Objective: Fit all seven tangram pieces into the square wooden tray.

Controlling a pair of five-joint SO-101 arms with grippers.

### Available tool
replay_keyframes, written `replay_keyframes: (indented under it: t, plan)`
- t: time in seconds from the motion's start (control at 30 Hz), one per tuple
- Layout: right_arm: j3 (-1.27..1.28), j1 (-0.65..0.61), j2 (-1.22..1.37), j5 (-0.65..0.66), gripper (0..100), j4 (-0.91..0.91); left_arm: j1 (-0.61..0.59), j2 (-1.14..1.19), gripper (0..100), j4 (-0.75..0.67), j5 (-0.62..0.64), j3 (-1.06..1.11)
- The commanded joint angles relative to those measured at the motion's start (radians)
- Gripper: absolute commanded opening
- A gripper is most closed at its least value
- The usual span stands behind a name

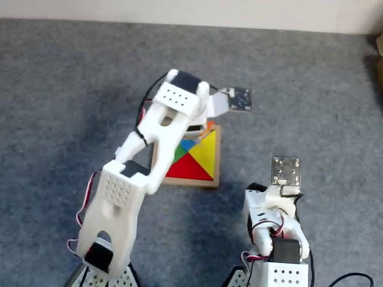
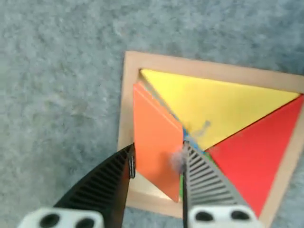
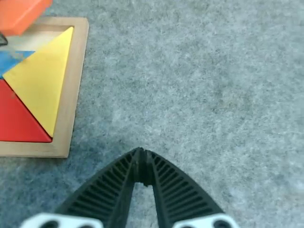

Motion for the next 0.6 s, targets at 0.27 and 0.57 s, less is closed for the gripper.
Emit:
replay_keyframes:
  t: [0.27, 0.57]
  plan:
    - [0.102, 0.012, -0.005, -0.009, 0.5, -0.033, -0.056, -0.015, 26, 0.008, 0.087, -0.056]
    - [0.102, 0.012, -0.005, -0.009, 0.5, -0.033, -0.091, -0.015, 26, 0.008, 0.114, -0.084]
